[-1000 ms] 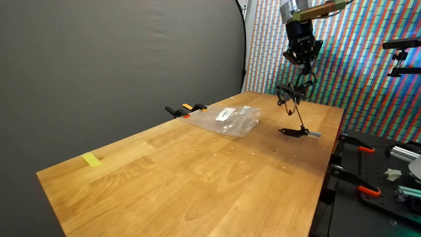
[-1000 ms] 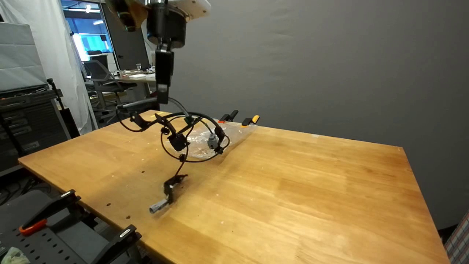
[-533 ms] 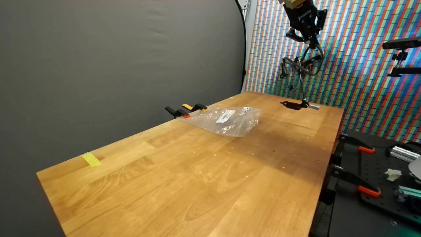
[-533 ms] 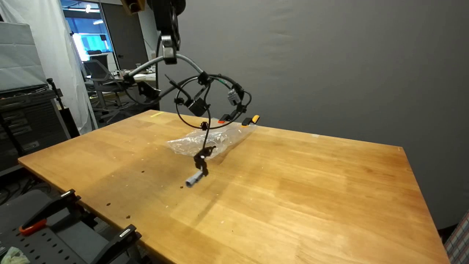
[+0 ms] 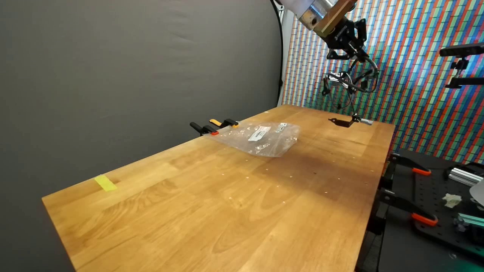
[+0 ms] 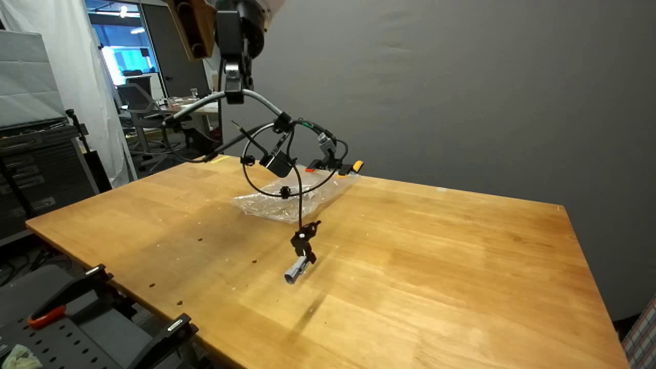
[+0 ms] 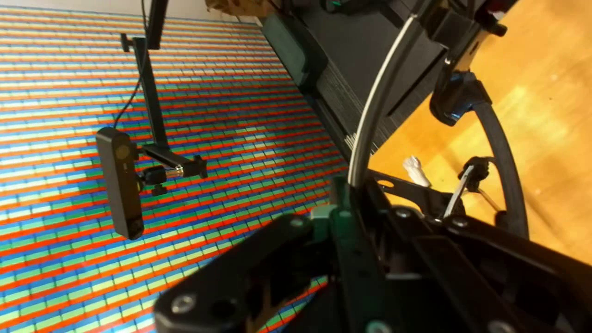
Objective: Take the cable out of the plastic bag
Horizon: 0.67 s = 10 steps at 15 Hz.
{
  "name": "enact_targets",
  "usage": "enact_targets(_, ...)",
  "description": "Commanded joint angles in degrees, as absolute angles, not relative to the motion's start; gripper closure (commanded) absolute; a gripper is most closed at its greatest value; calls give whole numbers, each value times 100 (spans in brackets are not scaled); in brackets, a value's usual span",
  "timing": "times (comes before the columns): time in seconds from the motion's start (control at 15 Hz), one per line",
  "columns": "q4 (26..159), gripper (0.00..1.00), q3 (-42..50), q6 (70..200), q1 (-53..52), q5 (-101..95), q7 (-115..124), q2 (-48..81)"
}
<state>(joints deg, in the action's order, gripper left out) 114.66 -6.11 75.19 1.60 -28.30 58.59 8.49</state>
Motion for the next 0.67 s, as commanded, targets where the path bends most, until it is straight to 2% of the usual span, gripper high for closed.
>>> enact_targets(0.0, 10469, 98, -348, 6378, -207, -2979, 5821, 1865)
enact_targets(0.4, 9333, 98, -219, 4620, -912, -3394, 5843, 2925)
enact_targets(0.6, 9233, 98, -430, 5356, -1092, -3369, 5647, 3020)
